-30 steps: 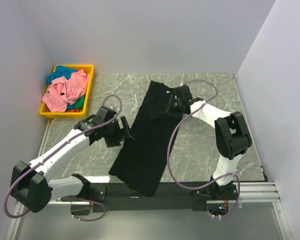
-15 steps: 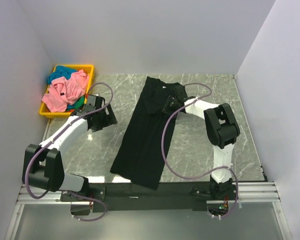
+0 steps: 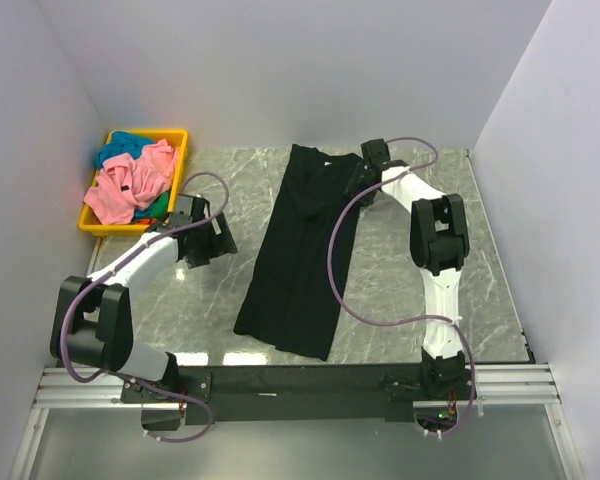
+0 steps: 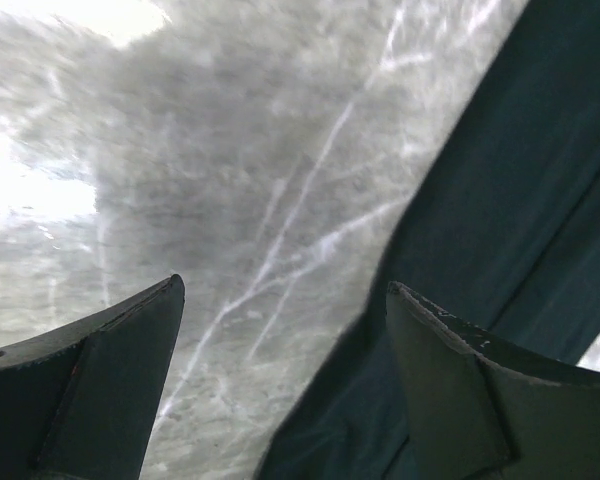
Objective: Fold and stack the t-shirts
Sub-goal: Fold the tshirt
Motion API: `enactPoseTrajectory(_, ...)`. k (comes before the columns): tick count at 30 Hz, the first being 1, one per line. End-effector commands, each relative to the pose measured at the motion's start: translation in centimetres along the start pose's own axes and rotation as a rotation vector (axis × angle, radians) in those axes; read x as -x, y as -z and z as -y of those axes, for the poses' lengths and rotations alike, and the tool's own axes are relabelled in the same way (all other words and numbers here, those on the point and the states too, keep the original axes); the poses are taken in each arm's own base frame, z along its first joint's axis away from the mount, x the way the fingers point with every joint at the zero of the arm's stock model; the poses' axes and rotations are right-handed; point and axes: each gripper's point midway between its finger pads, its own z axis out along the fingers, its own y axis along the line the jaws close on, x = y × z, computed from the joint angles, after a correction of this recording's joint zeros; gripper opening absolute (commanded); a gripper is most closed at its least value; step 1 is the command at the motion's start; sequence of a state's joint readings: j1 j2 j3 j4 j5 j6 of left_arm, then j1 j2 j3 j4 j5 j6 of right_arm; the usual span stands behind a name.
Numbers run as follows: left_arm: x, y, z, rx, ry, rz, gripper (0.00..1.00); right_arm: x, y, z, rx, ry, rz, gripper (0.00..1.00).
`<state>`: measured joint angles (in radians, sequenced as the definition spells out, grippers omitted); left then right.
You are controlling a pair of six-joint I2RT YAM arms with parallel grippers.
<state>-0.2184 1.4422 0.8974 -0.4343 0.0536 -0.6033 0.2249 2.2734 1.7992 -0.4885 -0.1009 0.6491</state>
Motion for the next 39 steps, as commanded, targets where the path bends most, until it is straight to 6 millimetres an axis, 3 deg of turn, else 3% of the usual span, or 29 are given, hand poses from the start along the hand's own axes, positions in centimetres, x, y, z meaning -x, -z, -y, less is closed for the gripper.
enactPoseTrajectory(1,-1.9,0.1,1.3,-0.065,-0.016,-0.062,0.88,1.7,3.3,-0.4,-0.023,0.094,0.033,0.43)
enactPoseTrajectory(4,-4.7,0.9,1.6,-0.047,-0.036,-0.123,0.88,0.6,7.1,-1.0,-0.008,0.121,0.067,0.45)
enactPoseTrajectory(5,-5.5,1.4,1.8,-0.042,-0.050,-0.132,0.88,-1.7,7.3,0.3,-0.049,0.133,0.042,0.46)
enactPoseTrajectory(6,-6.7,1.4,1.3,-0.025,-0.047,-0.153,0.88,-1.9,9.6,-0.1,-0.033,0.135,0.068,0.46)
enactPoseTrajectory(7,-7.6,1.9,1.1,-0.014,-0.028,-0.170,0.87,-3.1,10.3,0.2,-0.033,0.130,0.057,0.48)
enactPoseTrajectory(8,-8.5,2.2,1.3,-0.018,-0.038,-0.186,0.86,-6.5,10.2,1.6,-0.061,0.142,0.003,0.49)
enactPoseTrajectory(9,-9.7,2.2,0.7,-0.001,-0.021,-0.208,0.86,-7.1,12.1,1.4,-0.033,0.146,0.023,0.50)
enactPoseTrajectory(10,-10.4,2.4,0.5,0.008,-0.020,-0.222,0.84,-8.5,12.6,1.7,-0.035,0.146,0.010,0.51)
enactPoseTrajectory(11,-11.4,2.6,0.1,0.014,-0.022,-0.233,0.84,-11.3,12.4,3.6,-0.064,0.156,-0.040,0.51)
enactPoseTrajectory(12,-12.0,2.8,0.1,0.017,-0.007,-0.243,0.83,-12.8,13.9,2.9,-0.032,0.185,-0.037,0.51)
enactPoseTrajectory(17,-15.0,3.2,-0.1,0.017,-0.006,-0.288,0.74,-21.0,16.1,4.7,-0.010,0.275,-0.130,0.49)
enactPoseTrajectory(22,-16.8,3.2,-0.5,0.055,-0.014,-0.310,0.66,-26.9,18.6,3.2,0.050,0.415,-0.185,0.43)
enactPoseTrajectory(26,-18.7,3.1,-1.3,0.091,-0.030,-0.351,0.50,-30.4,18.7,2.3,0.037,0.530,-0.246,0.42)
enactPoseTrajectory(31,-21.9,4.0,-1.2,0.124,-0.070,-0.426,0.36,-33.8,17.8,3.3,-0.032,0.629,-0.344,0.41)
enactPoseTrajectory(35,-23.9,4.7,-1.2,0.155,-0.088,-0.455,0.35,-35.3,17.0,5.7,-0.126,0.691,-0.406,0.41)
enactPoseTrajectory(39,-25.2,5.3,-1.1,0.169,-0.100,-0.471,0.34,-35.5,17.0,9.1,-0.221,0.720,-0.427,0.41)
